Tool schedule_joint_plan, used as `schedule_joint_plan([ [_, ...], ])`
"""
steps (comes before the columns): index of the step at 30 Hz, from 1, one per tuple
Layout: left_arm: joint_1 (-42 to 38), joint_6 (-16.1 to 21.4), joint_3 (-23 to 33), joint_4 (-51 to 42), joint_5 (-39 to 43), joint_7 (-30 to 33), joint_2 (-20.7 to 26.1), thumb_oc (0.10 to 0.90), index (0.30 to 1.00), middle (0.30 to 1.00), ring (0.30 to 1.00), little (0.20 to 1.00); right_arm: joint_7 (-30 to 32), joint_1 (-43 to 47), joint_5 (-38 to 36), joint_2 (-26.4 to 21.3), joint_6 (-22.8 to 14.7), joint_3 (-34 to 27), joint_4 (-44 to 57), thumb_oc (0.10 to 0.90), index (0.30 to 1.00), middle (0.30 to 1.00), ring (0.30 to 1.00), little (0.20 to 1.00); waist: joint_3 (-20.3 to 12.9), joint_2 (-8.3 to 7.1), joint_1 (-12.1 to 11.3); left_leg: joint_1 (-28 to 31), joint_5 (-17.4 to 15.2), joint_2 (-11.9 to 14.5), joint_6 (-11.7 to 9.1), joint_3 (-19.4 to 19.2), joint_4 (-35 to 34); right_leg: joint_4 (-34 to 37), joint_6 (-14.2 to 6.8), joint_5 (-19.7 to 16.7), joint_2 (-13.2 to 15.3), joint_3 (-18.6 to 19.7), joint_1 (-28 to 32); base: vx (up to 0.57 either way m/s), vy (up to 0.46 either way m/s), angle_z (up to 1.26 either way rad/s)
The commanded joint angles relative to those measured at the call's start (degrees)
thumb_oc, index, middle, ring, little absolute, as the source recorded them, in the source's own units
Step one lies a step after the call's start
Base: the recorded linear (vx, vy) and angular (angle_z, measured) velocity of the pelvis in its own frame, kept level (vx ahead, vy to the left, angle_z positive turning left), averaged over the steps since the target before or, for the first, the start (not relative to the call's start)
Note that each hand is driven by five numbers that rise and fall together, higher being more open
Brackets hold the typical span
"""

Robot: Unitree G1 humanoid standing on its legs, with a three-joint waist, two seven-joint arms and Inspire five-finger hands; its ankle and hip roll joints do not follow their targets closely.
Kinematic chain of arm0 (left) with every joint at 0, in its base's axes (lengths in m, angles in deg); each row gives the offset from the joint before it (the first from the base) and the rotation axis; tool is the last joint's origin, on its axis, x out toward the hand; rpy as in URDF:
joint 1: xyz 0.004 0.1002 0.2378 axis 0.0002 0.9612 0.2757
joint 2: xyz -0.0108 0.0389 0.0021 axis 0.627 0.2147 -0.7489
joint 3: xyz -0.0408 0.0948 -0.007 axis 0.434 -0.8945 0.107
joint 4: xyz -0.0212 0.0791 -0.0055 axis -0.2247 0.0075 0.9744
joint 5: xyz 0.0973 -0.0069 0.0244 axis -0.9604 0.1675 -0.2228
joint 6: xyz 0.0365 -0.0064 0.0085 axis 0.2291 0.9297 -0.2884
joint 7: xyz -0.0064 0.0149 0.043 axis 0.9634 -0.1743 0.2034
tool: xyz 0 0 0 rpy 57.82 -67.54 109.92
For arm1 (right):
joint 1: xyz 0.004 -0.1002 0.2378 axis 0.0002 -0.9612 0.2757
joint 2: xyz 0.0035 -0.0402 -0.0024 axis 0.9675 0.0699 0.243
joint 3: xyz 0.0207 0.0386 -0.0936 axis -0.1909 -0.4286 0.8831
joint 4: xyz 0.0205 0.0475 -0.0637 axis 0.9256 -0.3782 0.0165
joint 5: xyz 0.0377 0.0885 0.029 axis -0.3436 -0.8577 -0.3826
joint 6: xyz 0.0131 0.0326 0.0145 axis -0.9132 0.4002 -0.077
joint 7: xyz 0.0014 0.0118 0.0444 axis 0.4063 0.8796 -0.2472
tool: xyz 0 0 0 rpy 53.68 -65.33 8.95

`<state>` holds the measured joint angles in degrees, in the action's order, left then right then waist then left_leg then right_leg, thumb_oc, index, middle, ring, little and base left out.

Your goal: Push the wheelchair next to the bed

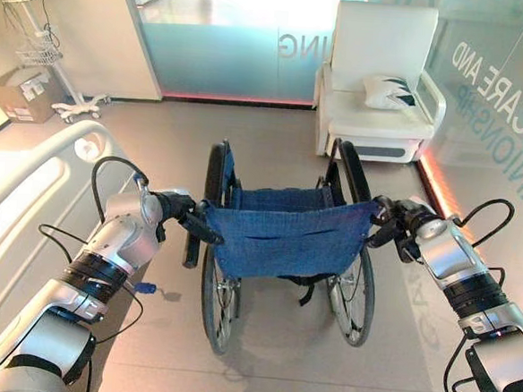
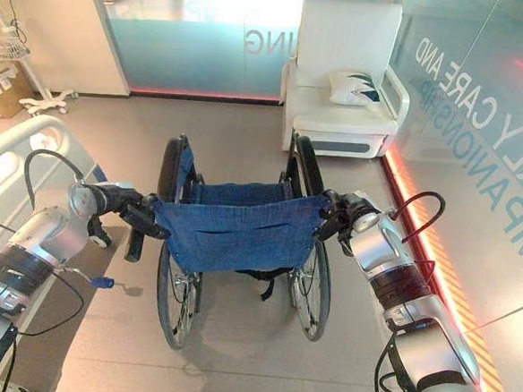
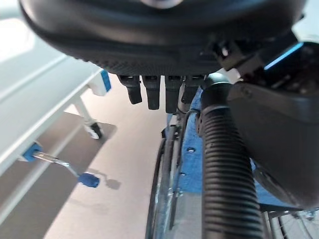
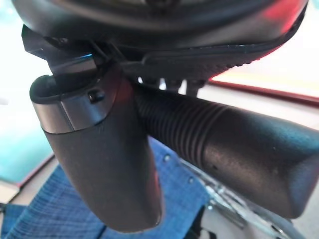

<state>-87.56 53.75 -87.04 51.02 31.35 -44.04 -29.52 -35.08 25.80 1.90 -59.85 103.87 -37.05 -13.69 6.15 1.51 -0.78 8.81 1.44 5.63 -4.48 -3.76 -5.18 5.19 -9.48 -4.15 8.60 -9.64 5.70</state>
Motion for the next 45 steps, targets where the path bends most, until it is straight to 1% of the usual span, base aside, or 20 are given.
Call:
schedule_joint_plan([
  [1, 5.74, -6.11, -4.96, 11.1, -9.86, 1.22, 3.36, 0.8, 0.9, 0.9, 0.9, 0.9, -2.21, -0.19, 3.87, 0.8, 1.1, 4.01, -2.4, 0.8, 0.9, 0.9, 0.9, 0.9, 1.9, -2.45, -1.45, -1.75, -0.77, -8.38, 5.73, -1.36, 0.18, -0.19, 4.25, 0.37, -5.26, -0.2, 1.23, 0.0, 0.0, 0.0],
  [3, 5.1, -9.12, -4.79, 13.26, -9.47, 10.6, 1.24, 0.8, 0.9, 0.9, 0.9, 0.9, -2.84, 0.47, 4.47, 1.82, 2.07, 4.69, -1.83, 0.8, 0.9, 0.9, 0.9, 0.9, 1.72, -2.79, -1.38, -1.94, -0.71, -8.37, 5.61, -1.68, 0.18, -0.19, 4.28, 0.4, -5.29, -0.15, 1.06, 0.0, 0.0, 0.0],
  [5, 5.18, -9.53, -3.95, 13.98, -8.06, 15.5, 0.74, 0.8, 0.9, 0.9, 0.9, 0.9, -2.72, 0.38, 4.45, 1.91, 2.55, 4.74, -1.27, 0.8, 0.9, 0.9, 0.9, 0.9, 1.82, -3.01, -1.46, -2.27, -0.12, -8.4, 5.6, -1.8, 0.18, -0.19, 4.42, -0.1, -5.26, -0.24, 0.77, 0.0, 0.0, 0.0],
  [6, 5.28, -9.4, -3.41, 13.76, -7.81, 16.89, 1.1, 0.8, 0.9, 0.9, 0.9, 0.9, -2.98, 0.11, 4.6, 1.69, 2.63, 4.46, -0.95, 0.8, 0.9, 0.9, 0.9, 0.9, 1.75, -3.08, -1.57, -2.06, -0.63, -8.37, 5.53, -1.71, 0.18, -0.19, 4.31, 0.39, -5.29, -0.23, 1.03, 0.0, 0.0, 0.0],
  [9, 7.58, -8.75, 0.33, 9.76, -5.61, 23.12, 2.39, 0.8, 0.9, 0.9, 0.9, 0.9, -3.05, -2.53, 6.42, 0.39, 2.18, 2.15, 0.93, 0.8, 0.9, 0.9, 0.9, 0.9, 2.16, -3.46, -2.27, -2.73, 0.25, -8.37, 5.57, -1.61, 0.18, -0.19, 4.55, -0.33, -5.18, -0.64, 0.57, -0.02, -0.011, 0.0],
  [11, 9.43, -8.74, 3.04, 6.6, -5.02, 24.14, 2.83, 0.8, 0.9, 0.9, 0.9, 0.9, -2.31, -4.22, 7.01, -0.34, 1.8, 0.57, 2.03, 0.8, 0.9, 0.9, 0.9, 0.9, 2.47, -3.58, -2.64, -2.88, 0.37, -8.42, 5.64, -1.33, 0.18, -0.19, 4.66, -0.36, -5.21, -0.82, 0.58, 0.0, 0.0, 0.0],
  [13, 11.67, -8.7, 5.77, 4.12, -5.53, 23.82, 2.52, 0.8, 0.9, 0.9, 0.9, 0.9, -1.81, -6.26, 8.0, -0.68, 0.68, -1.42, 3.21, 0.8, 0.9, 0.9, 0.9, 0.9, 2.74, -3.68, -2.89, -2.91, 0.41, -8.4, 5.7, -1.2, 0.18, -0.19, 4.71, -0.36, -5.23, -1.0, 0.63, 0.0, 0.0, 0.0],
  [14, 14.49, -8.99, 7.97, 1.46, -6.42, 21.7, 2.31, 0.8, 0.9, 0.9, 0.9, 0.9, -2.12, -8.25, 9.68, -0.93, 0.1, -3.31, 4.88, 0.8, 0.9, 0.9, 0.9, 0.9, 2.94, -3.71, -3.12, -2.88, 0.38, -8.4, 5.76, -0.99, 0.18, -0.19, 4.75, -0.3, -5.23, -1.19, 0.75, 0.0, 0.0, 0.0],
  [16, 17.27, -9.09, 9.79, -0.76, -6.09, 20.4, 2.09, 0.8, 0.9, 0.9, 0.9, 0.9, -2.87, -9.52, 11.56, -1.29, 0.12, -4.81, 6.77, 0.8, 0.9, 0.9, 0.9, 0.9, 3.1, -3.68, -3.35, -2.93, 0.43, -8.43, 5.84, -0.8, 0.18, -0.19, 4.8, -0.31, -5.27, -1.26, 0.76, 0.0, 0.0, 0.0],
  [23, 22.36, -10.4, 13.78, -4.17, -2.5, 20.87, 2.44, 0.8, 0.9, 0.9, 0.9, 0.9, -5.31, -10.85, 15.47, -1.4, 1.14, -6.75, 10.68, 0.8, 0.9, 0.9, 0.9, 0.9, 3.17, -3.38, -3.92, -2.22, -0.24, -8.37, 5.86, -0.62, 0.18, -0.19, 4.65, 0.37, -5.24, -1.61, 1.52, 0.02, 0.003, 0.0],
  [26, 23.5, -11.06, 15.18, -5.27, -3.04, 20.23, 3.16, 0.8, 0.9, 0.9, 0.9, 0.9, -5.56, -11.55, 16.2, -1.58, 0.91, -7.26, 11.22, 0.8, 0.9, 0.9, 0.9, 0.9, 3.15, -3.28, -4.18, -2.2, -0.23, -8.39, 5.9, -0.57, 0.18, -0.19, 4.59, 0.39, -5.18, -1.81, 1.6, 0.0, 0.0, 0.0],
  [28, 23.98, -11.65, 15.74, -5.63, -4.1, 19.34, 3.46, 0.8, 0.9, 0.9, 0.9, 0.9, -5.55, -11.93, 16.41, -1.61, 1.17, -7.44, 11.79, 0.8, 0.9, 0.9, 0.9, 0.9, 3.26, -3.36, -4.27, -2.44, 0.39, -8.42, 5.95, -0.64, 0.18, -0.19, 4.65, -0.15, -5.1, -2.03, 1.38, 0.0, 0.0, 0.0],
  [29, 24.74, -11.28, 16.31, -5.66, -5.94, 16.79, 3.93, 0.8, 0.9, 0.9, 0.9, 0.9, -5.6, -12.48, 16.32, -1.78, 1.08, -7.79, 12.08, 0.8, 0.9, 0.9, 0.9, 0.9, 3.21, -3.34, -4.39, -2.16, -0.2, -8.36, 5.9, -0.51, 0.18, -0.19, 4.49, 0.38, -5.08, -2.13, 1.65, 0.0, 0.0, 0.0],
  [30, 24.89, -11.14, 16.36, -5.67, -6.93, 15.55, 4.07, 0.8, 0.9, 0.9, 0.9, 0.9, -5.53, -12.54, 16.32, -1.79, 1.13, -7.84, 12.16, 0.8, 0.9, 0.9, 0.9, 0.9, 3.3, -3.37, -4.42, -2.41, 0.37, -8.37, 5.97, -0.64, 0.18, -0.19, 4.6, -0.12, -5.03, -2.24, 1.42, 0.05, -0.01, 0.01],
  [31, 25.71, -10.12, 15.92, -5.92, -9.18, 11.37, 4.55, 0.8, 0.9, 0.9, 0.9, 0.9, -5.03, -12.8, 15.29, -1.88, 1.04, -7.91, 12.41, 0.8, 0.9, 0.9, 0.9, 0.9, 3.21, -3.3, -4.5, -2.13, -0.15, -8.32, 5.94, -0.48, 0.18, -0.19, 4.51, 0.31, -5.08, -2.23, 1.66, 0.0, 0.0, 0.0],
  [33, 25.94, -9.88, 15.0, -5.9, -11.15, 7.24, 4.8, 0.8, 0.9, 0.9, 0.9, 0.9, -4.68, -12.73, 14.11, -2.01, 0.92, -7.79, 12.32, 0.8, 0.9, 0.9, 0.9, 0.9, 3.27, -3.28, -4.47, -2.0, -0.23, -8.31, 6.0, -0.5, 0.18, -0.19, 4.51, 0.37, -5.1, -2.27, 1.76, 0.02, -0.004, 0.0],
  [34, 25.91, -11.35, 12.74, -5.31, -11.8, 4.01, 4.44, 0.8, 0.9, 0.9, 0.9, 0.9, -5.02, -12.31, 12.69, -1.92, 0.75, -7.15, 11.93, 0.8, 0.9, 0.9, 0.9, 0.9, 3.31, -3.26, -4.3, -1.99, -0.19, -8.34, 6.04, -0.47, 0.18, -0.19, 4.46, 0.34, -5.16, -2.19, 1.74, 0.0, 0.0, 0.0],
  [37, 25.53, -13.72, 8.52, -1.01, -10.89, 0.8, 2.45, 0.8, 0.9, 0.9, 0.9, 0.9, -6.18, -11.25, 11.12, -1.55, 0.96, -5.15, 11.31, 0.8, 0.9, 0.9, 0.9, 0.9, 3.15, -3.28, -3.88, -1.86, -0.36, -8.4, 6.12, -0.62, 0.18, -0.21, 4.41, 0.49, -5.26, -2.12, 1.73, 0.0, 0.0, 0.0],
  [42, 23.94, -15.25, 1.24, 9.98, -7.8, 3.64, -2.83, 0.8, 0.9, 0.9, 0.9, 0.9, -6.91, -8.46, 9.46, -0.75, 1.1, -1.2, 7.9, 0.8, 0.9, 0.9, 0.9, 0.9, 2.63, -3.25, -3.01, -1.6, -0.61, -8.33, 6.14, -1.3, 0.18, -0.31, 4.36, 0.67, -5.34, -1.83, 1.63, 0.0, 0.0, 0.0],
  [45, 22.92, -14.2, -0.77, 16.23, -6.42, 5.98, -5.83, 0.8, 0.9, 0.9, 0.9, 0.9, -7.92, -6.54, 8.79, 0.16, 1.46, 0.55, 6.26, 0.8, 0.9, 0.9, 0.9, 0.9, 2.4, -3.34, -2.59, -1.53, -0.65, -8.24, 6.12, -1.8, 0.18, -0.4, 4.4, 0.72, -5.36, -1.66, 1.53, 0.01, 0.003, -0.01],
])
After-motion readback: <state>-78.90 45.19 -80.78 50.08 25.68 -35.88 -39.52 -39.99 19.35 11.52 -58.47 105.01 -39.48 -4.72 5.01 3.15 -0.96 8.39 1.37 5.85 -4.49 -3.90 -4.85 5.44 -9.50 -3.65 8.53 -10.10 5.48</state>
